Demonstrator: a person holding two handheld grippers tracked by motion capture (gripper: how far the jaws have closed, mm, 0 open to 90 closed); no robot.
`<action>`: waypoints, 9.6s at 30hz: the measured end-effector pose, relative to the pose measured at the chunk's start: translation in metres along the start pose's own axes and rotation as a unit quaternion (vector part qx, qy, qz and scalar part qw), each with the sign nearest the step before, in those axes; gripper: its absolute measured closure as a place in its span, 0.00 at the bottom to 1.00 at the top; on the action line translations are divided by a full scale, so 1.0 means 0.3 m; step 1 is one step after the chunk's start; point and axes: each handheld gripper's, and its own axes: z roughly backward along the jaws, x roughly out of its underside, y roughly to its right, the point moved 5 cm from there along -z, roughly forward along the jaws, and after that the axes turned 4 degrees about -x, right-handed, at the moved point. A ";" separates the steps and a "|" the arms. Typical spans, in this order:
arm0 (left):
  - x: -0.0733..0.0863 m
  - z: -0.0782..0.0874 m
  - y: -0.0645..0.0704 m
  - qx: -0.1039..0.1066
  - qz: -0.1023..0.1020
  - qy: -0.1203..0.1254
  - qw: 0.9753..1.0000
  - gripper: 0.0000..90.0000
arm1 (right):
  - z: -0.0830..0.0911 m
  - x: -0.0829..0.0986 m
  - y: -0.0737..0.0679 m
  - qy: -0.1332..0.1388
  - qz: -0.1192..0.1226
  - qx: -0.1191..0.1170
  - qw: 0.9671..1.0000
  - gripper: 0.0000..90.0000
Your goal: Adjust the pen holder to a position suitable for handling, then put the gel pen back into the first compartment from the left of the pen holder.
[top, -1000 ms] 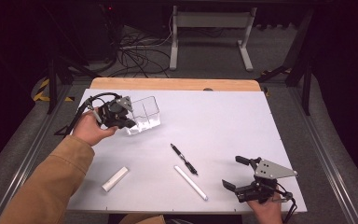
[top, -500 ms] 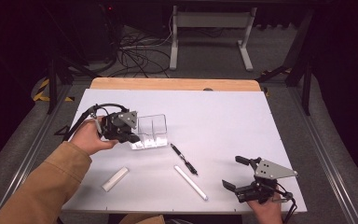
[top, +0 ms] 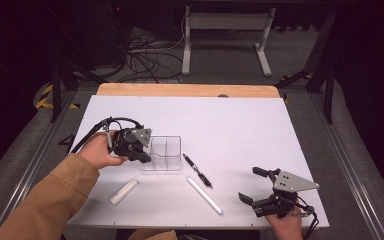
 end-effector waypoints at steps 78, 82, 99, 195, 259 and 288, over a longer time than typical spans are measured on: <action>0.095 0.262 0.149 -0.171 0.205 0.312 0.912 0.13 | -0.016 -0.084 0.026 0.030 -0.030 0.045 0.998 0.02; 0.121 0.267 0.174 -0.203 0.224 0.345 0.889 0.11 | -0.026 -0.093 0.027 0.018 -0.024 0.050 0.998 0.04; 0.168 0.231 0.237 -0.254 0.247 0.340 0.871 0.08 | -0.032 -0.098 0.019 -0.018 -0.004 0.067 0.998 0.15; 0.273 0.190 0.258 -0.271 0.291 0.341 0.852 0.10 | -0.618 -0.202 0.056 -0.302 -0.100 0.017 0.948 0.62; 0.274 0.186 0.255 -0.267 0.292 0.336 0.855 0.10 | -0.674 -0.166 0.044 -0.334 -0.142 0.059 0.930 0.90; 0.271 0.188 0.257 -0.267 0.296 0.339 0.852 0.10 | -0.525 -0.336 0.037 -0.187 -0.091 0.028 0.978 0.90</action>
